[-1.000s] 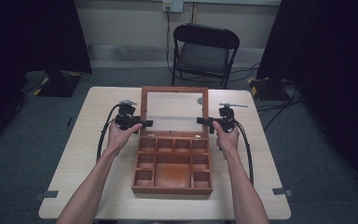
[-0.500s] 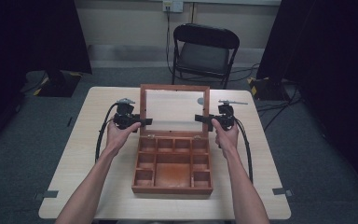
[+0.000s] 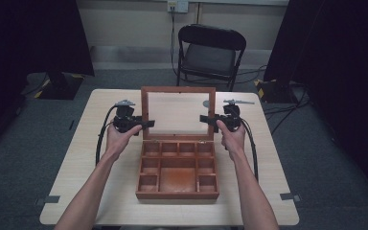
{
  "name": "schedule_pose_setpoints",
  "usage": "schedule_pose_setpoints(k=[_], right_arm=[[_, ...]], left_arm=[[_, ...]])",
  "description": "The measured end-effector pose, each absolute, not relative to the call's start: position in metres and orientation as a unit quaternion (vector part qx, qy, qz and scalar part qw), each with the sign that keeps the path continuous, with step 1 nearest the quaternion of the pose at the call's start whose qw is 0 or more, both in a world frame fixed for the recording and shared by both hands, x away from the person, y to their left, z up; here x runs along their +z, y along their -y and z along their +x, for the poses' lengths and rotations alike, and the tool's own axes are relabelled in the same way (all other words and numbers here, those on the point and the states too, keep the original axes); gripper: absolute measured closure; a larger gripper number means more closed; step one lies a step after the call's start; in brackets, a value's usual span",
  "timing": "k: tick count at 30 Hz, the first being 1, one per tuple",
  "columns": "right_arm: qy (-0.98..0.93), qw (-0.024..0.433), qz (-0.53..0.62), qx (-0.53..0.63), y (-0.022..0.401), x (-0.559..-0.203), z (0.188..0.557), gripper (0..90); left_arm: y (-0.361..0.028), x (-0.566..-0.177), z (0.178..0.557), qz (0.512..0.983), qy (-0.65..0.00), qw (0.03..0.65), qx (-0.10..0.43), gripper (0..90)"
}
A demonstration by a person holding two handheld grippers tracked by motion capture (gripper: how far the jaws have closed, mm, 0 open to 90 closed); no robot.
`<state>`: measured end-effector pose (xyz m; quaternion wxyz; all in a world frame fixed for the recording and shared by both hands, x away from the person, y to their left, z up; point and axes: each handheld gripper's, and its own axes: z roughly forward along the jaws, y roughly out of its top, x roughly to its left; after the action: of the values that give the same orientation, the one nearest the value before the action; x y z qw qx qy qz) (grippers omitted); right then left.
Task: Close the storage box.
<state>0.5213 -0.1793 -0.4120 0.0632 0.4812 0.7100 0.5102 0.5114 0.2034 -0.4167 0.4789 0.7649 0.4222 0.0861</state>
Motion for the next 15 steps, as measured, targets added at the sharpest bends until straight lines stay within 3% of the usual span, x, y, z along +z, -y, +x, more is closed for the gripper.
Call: schedule_pose_setpoints(k=[15], right_arm=[[-0.728,0.067,0.458,0.505,0.182,-0.402,0.51,41.1]], left_arm=[[-0.202,-0.399,0.499,0.765,-0.405,0.491,0.101,47.3]])
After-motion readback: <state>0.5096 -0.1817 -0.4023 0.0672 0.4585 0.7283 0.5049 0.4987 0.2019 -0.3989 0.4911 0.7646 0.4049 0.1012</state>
